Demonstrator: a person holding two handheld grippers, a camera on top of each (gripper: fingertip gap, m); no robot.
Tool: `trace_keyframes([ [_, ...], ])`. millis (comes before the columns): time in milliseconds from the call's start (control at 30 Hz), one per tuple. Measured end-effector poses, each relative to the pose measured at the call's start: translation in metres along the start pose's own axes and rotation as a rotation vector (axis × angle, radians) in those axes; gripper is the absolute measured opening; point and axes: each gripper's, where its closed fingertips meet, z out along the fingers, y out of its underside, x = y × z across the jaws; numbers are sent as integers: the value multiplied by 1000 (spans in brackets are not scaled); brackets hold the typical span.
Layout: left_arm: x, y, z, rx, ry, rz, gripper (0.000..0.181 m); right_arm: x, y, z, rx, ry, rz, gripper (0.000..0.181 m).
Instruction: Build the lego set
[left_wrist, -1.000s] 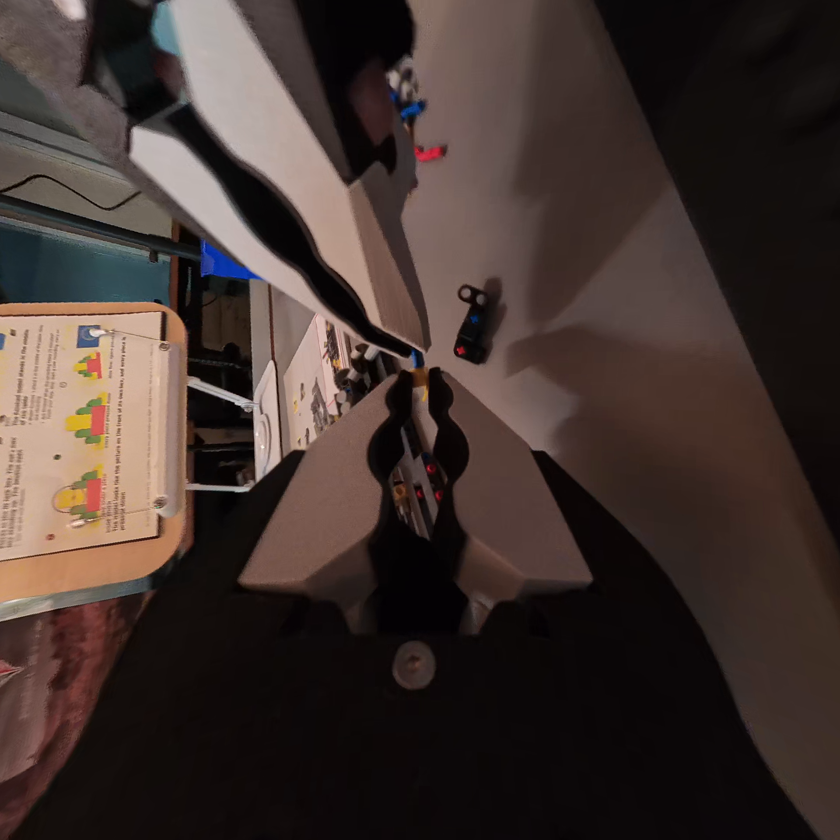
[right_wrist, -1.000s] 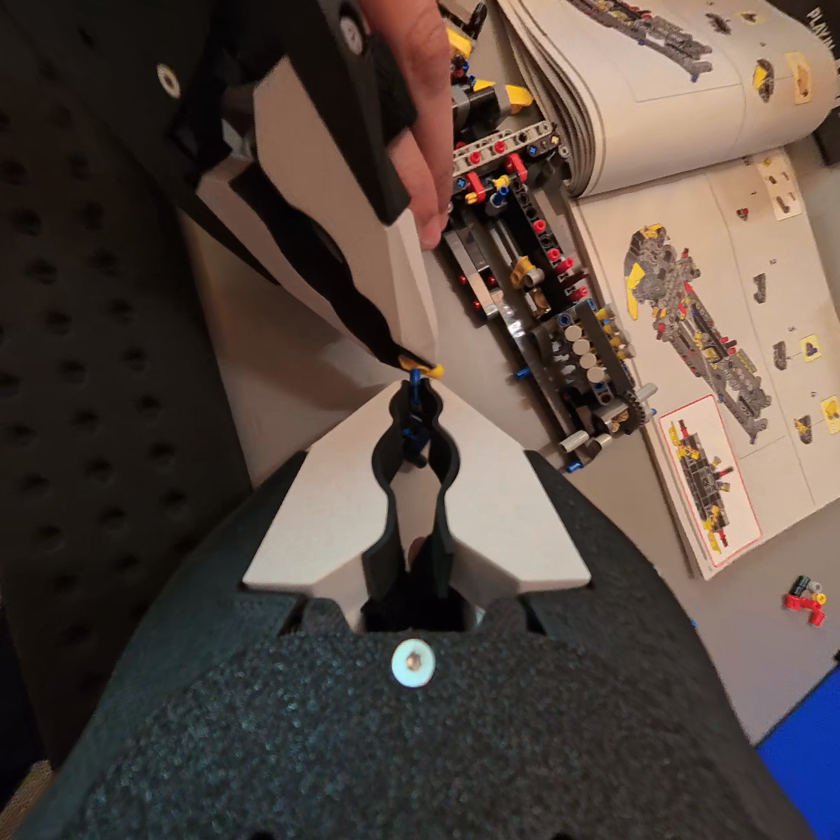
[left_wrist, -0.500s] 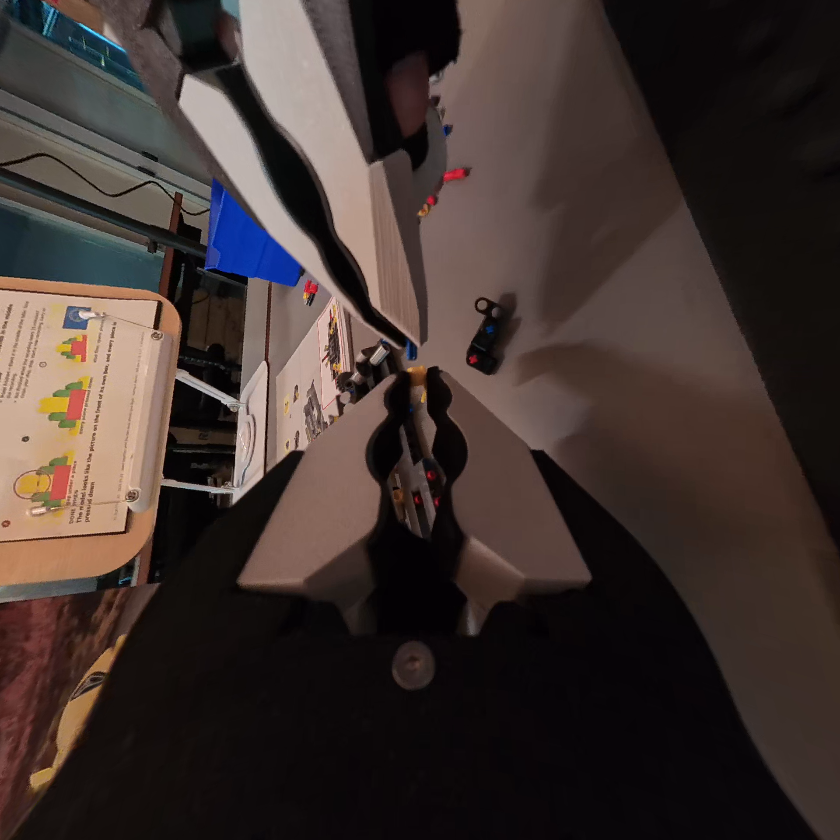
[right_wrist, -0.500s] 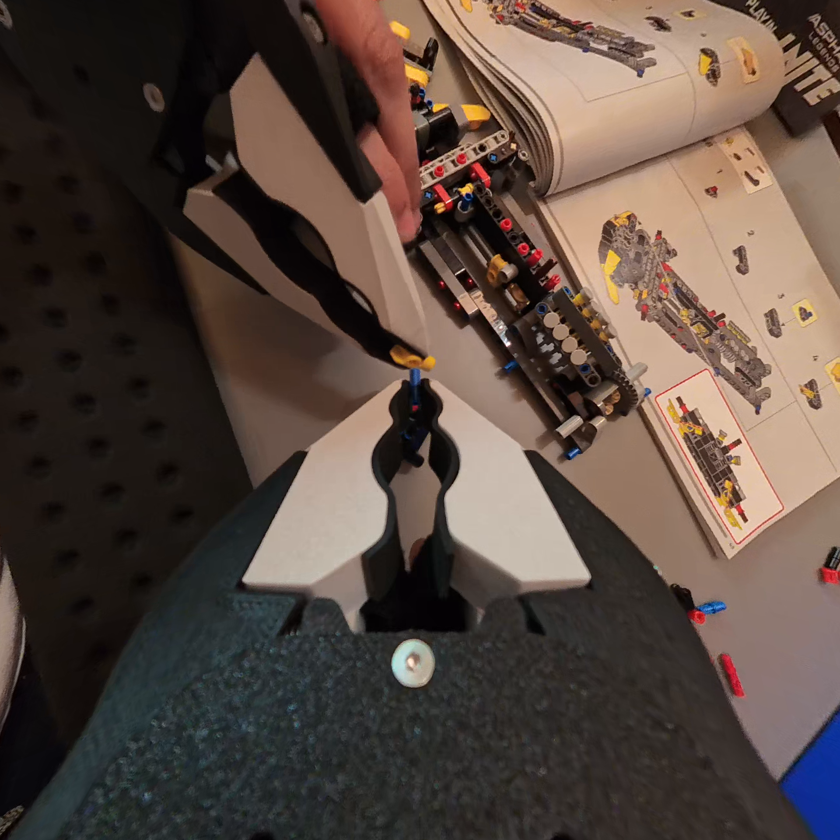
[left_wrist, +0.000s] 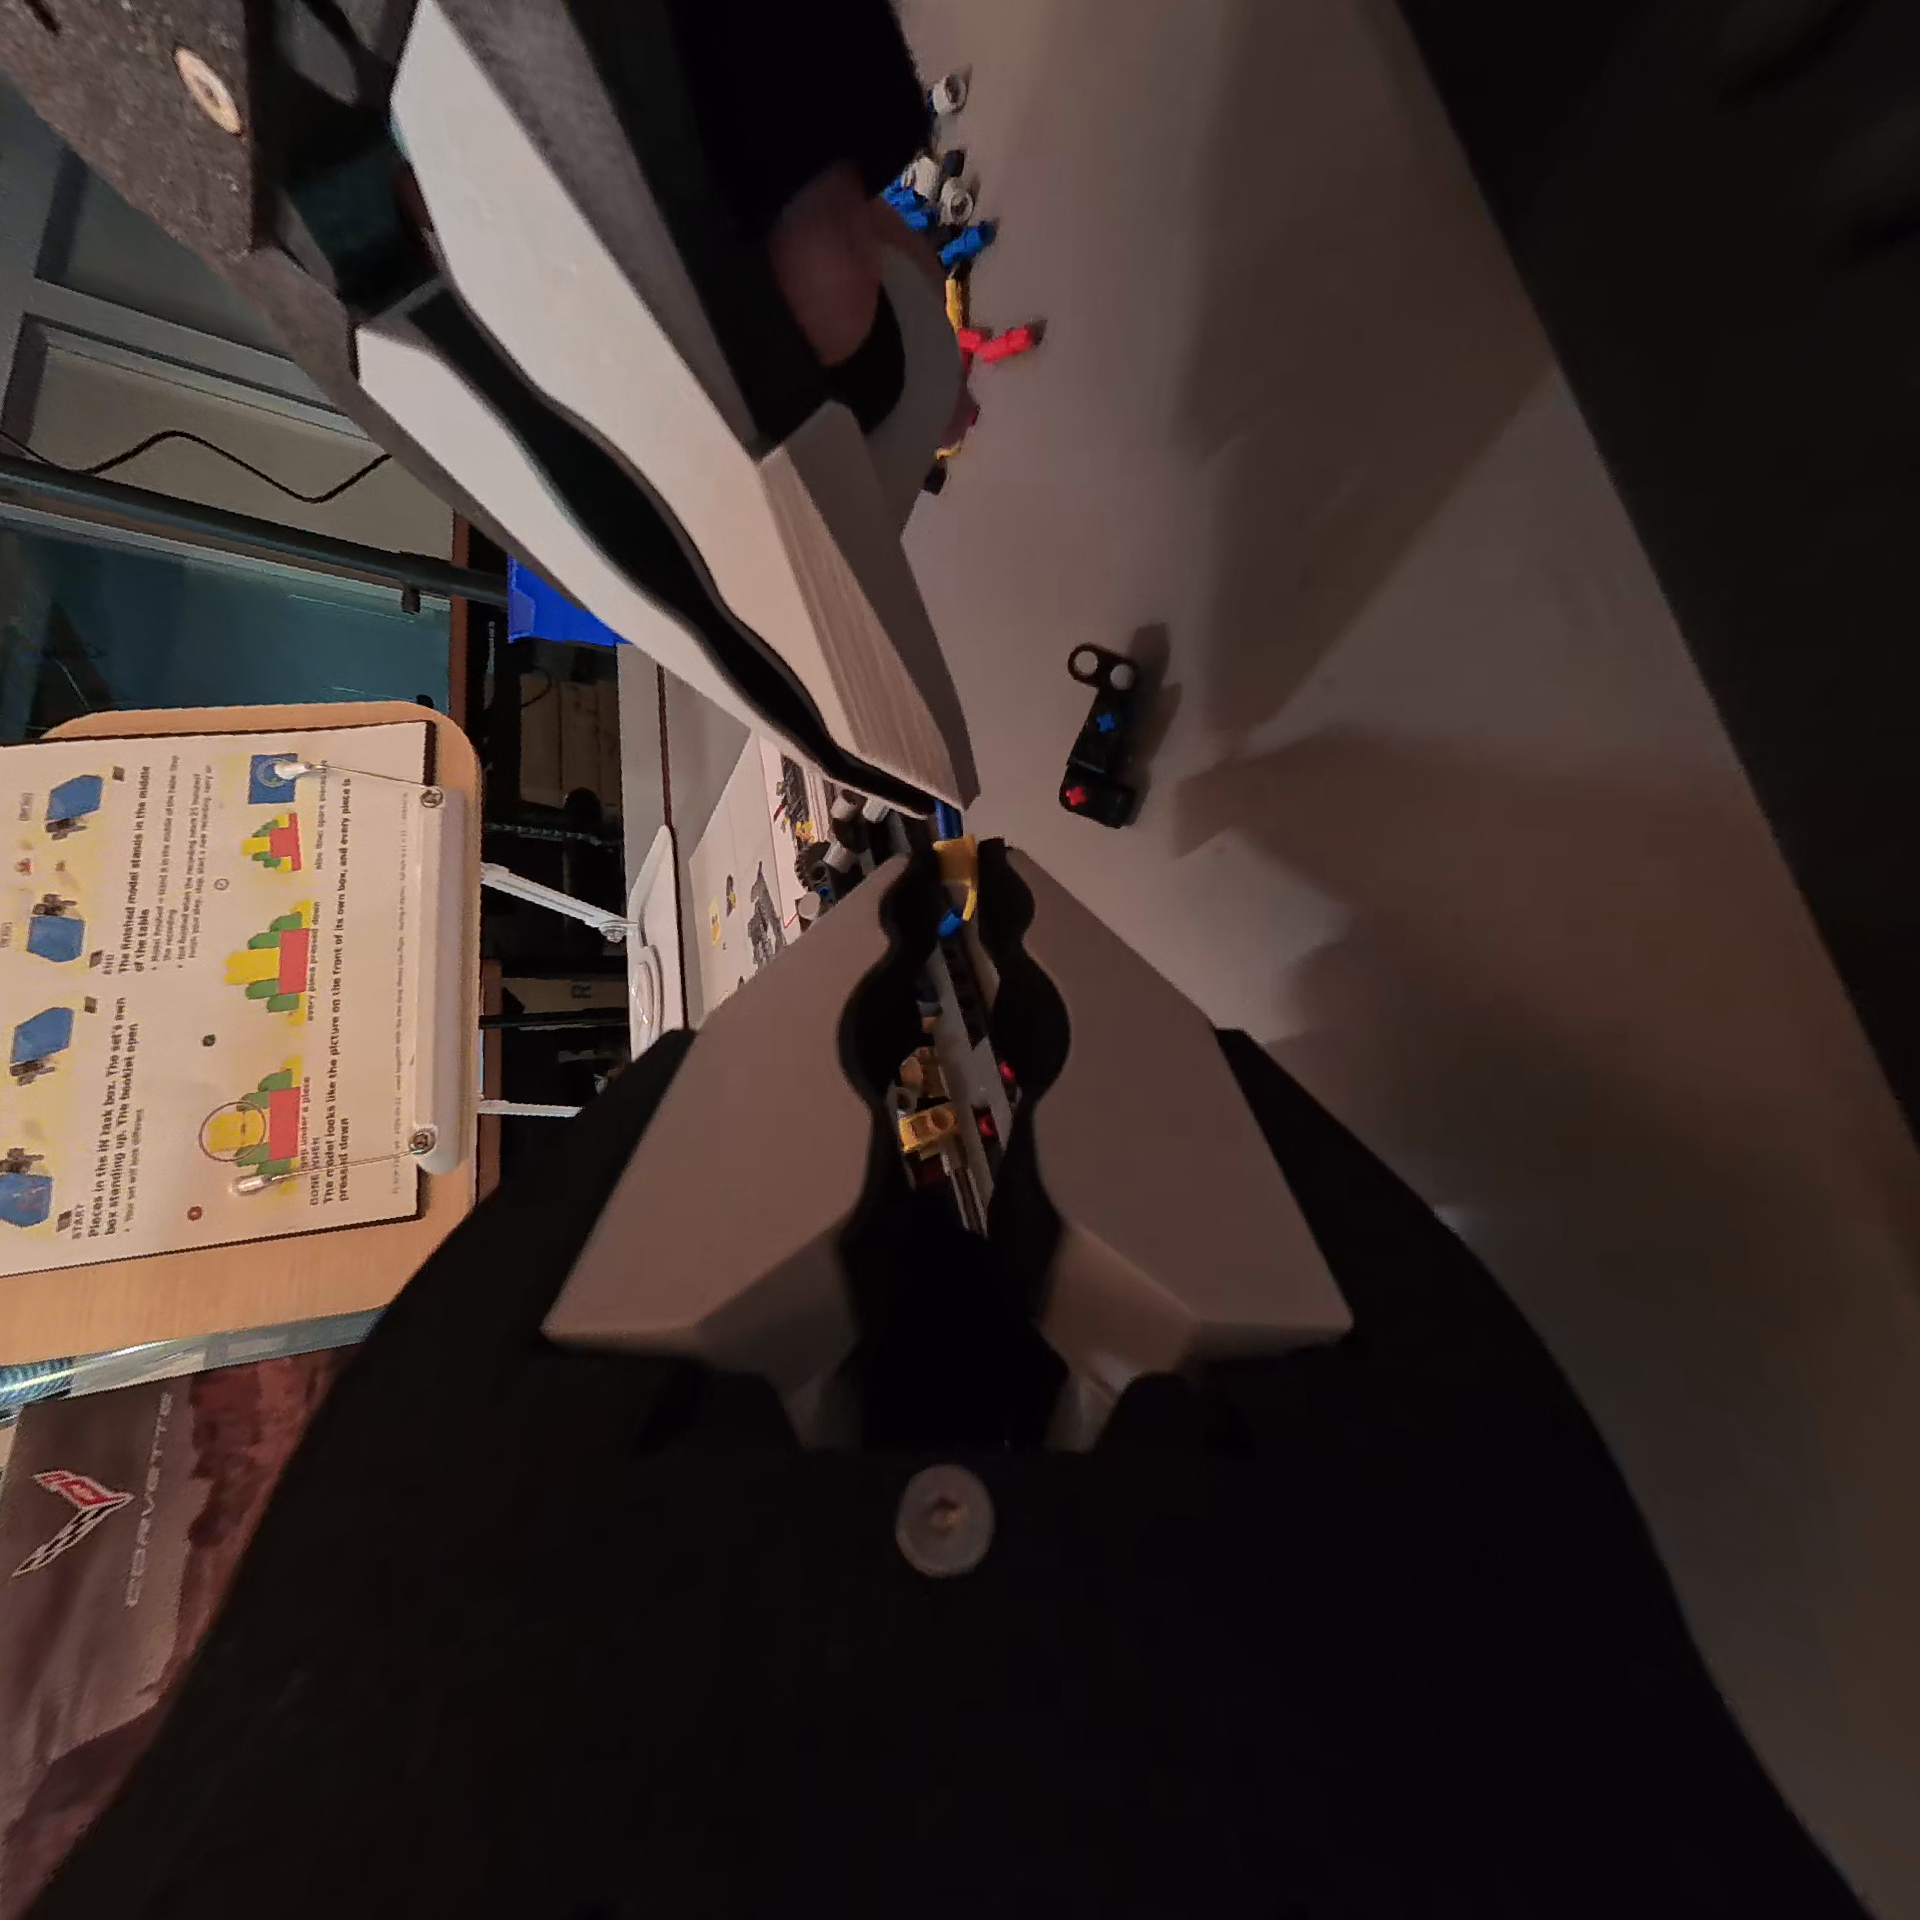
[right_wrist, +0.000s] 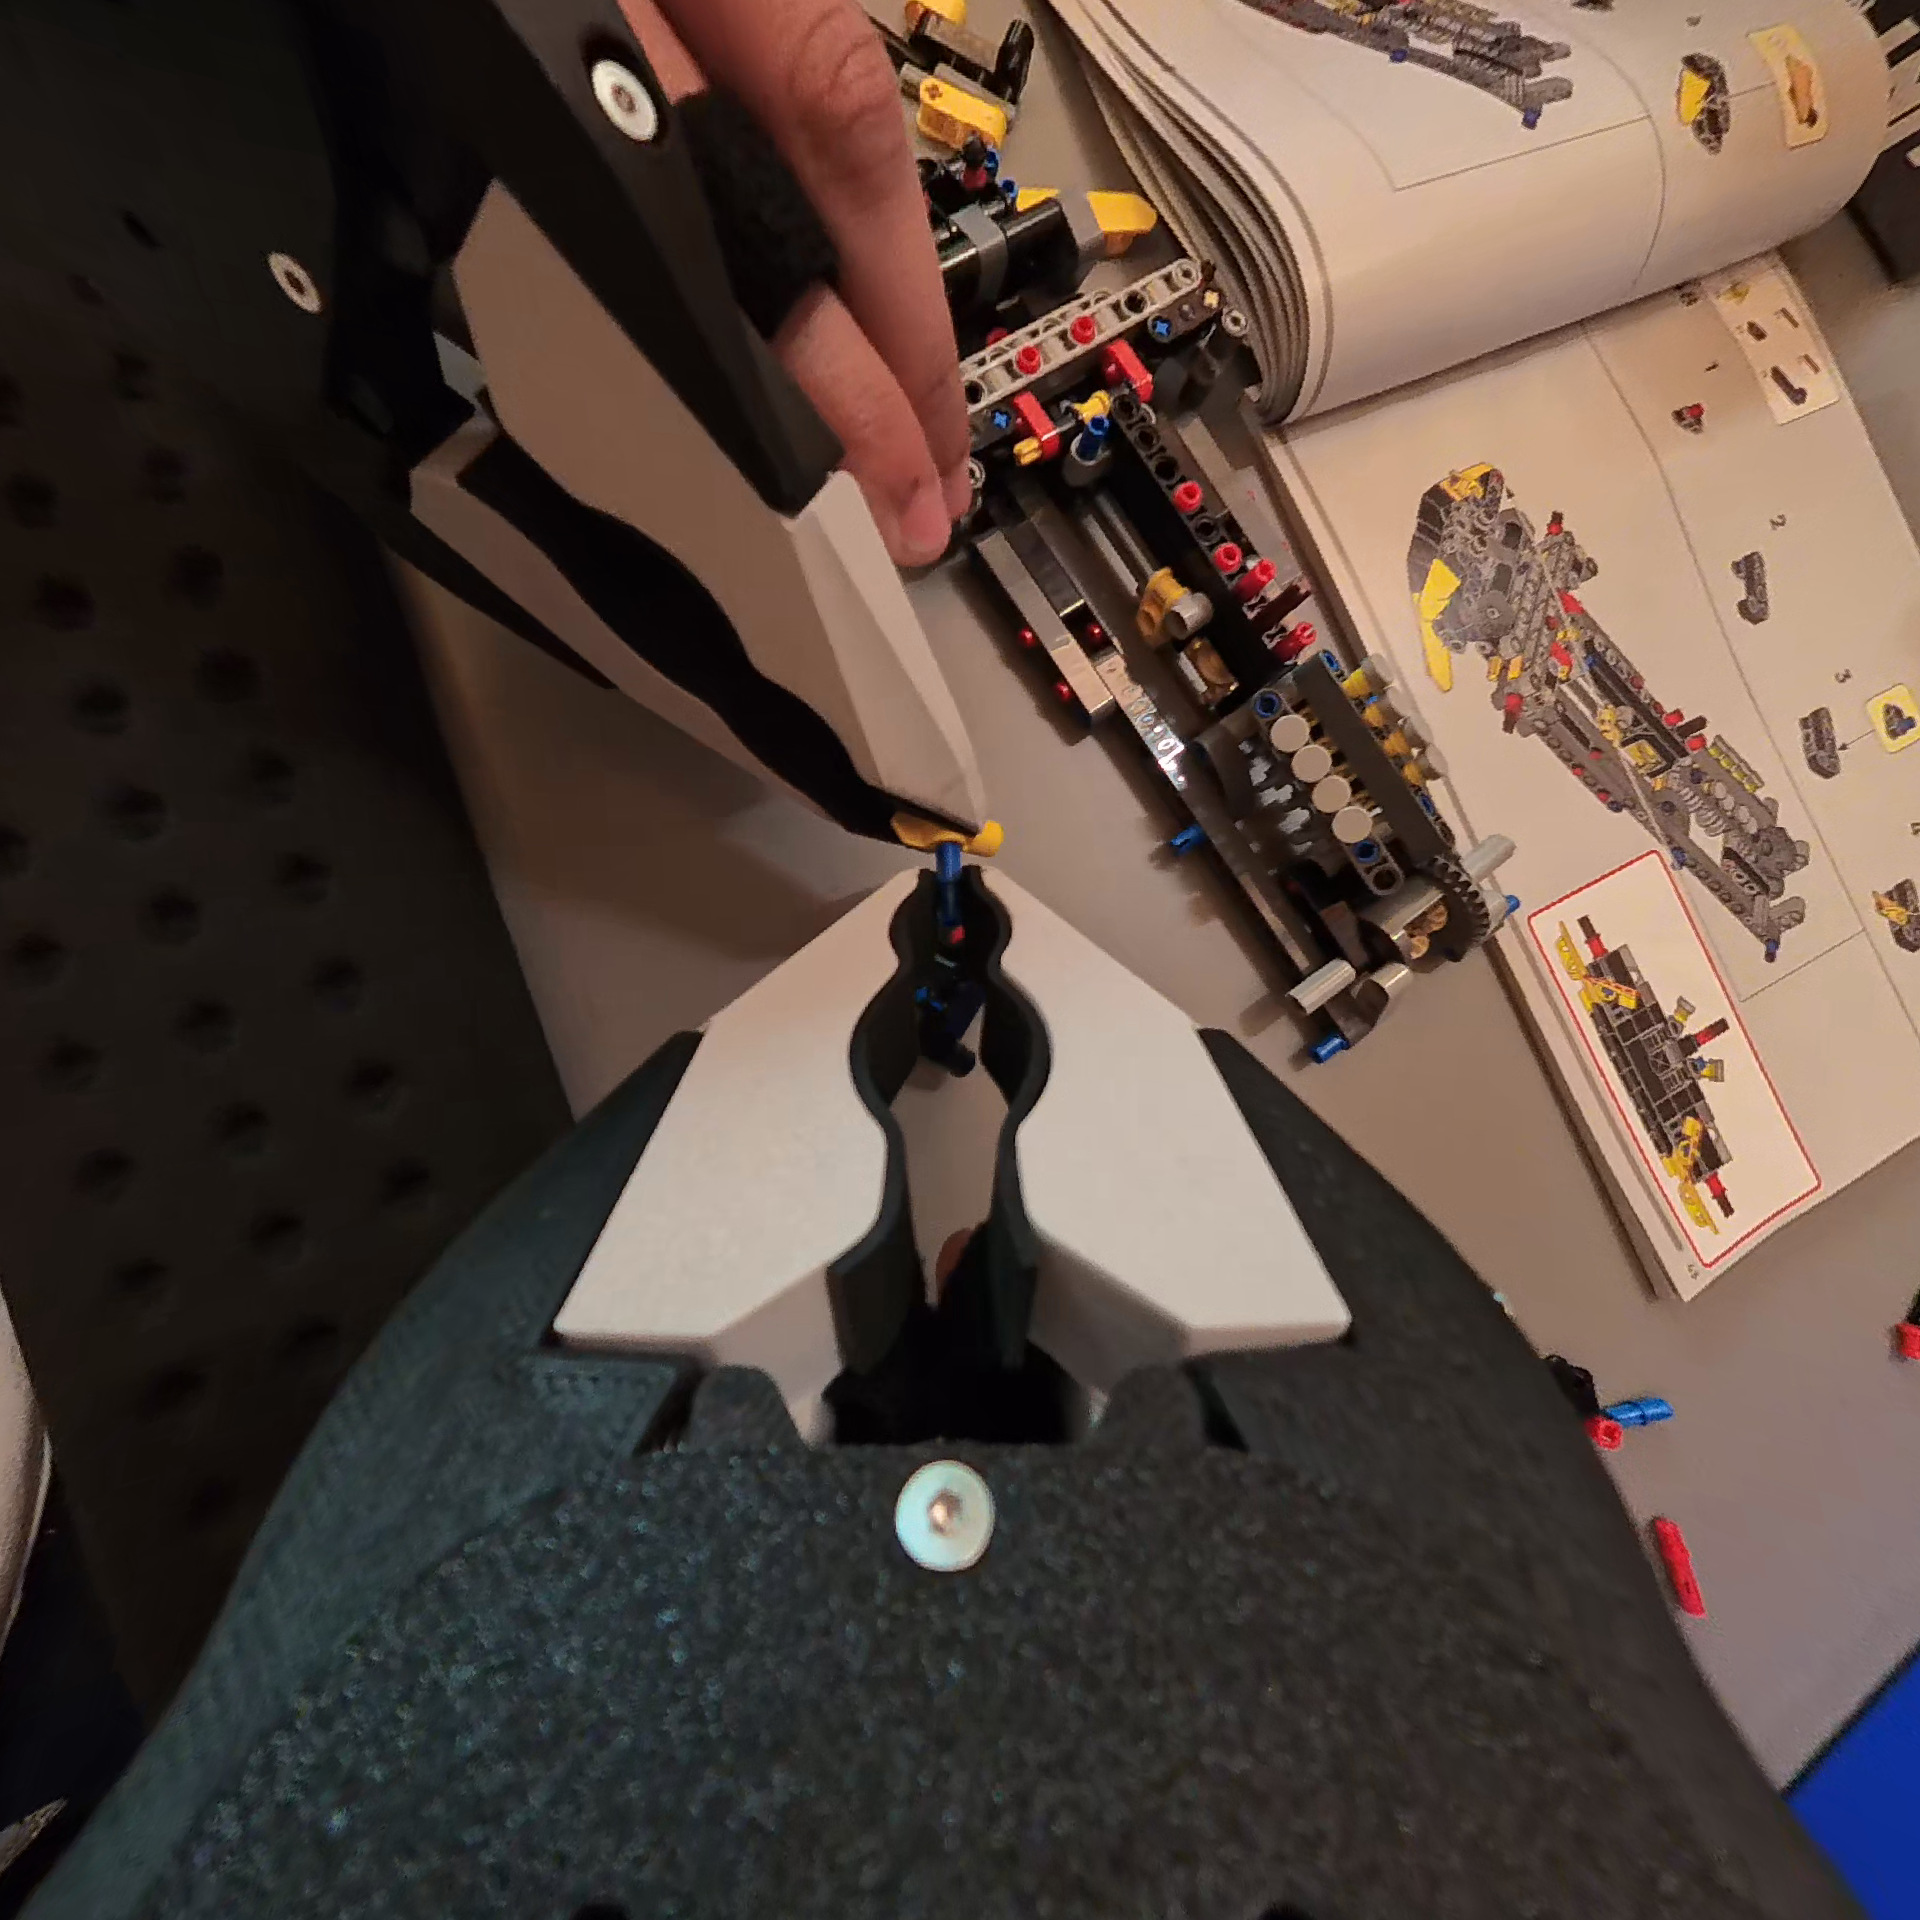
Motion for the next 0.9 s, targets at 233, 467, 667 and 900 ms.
trace_keyframes([
  [233,-1,-2,0,8,17,-67,5,0,-1,-2,41,-36,56,3],
  [467,-2,-3,1,-6,-37,43,5,-1,0,-3,112,-139,193,3],
  [667,-2,-3,2,-17,-62,111,6,-2,0,-2,114,-171,250,3],
  [900,1,-4,3,-21,-54,118,5,-5,4,1,91,-202,253,3],
])
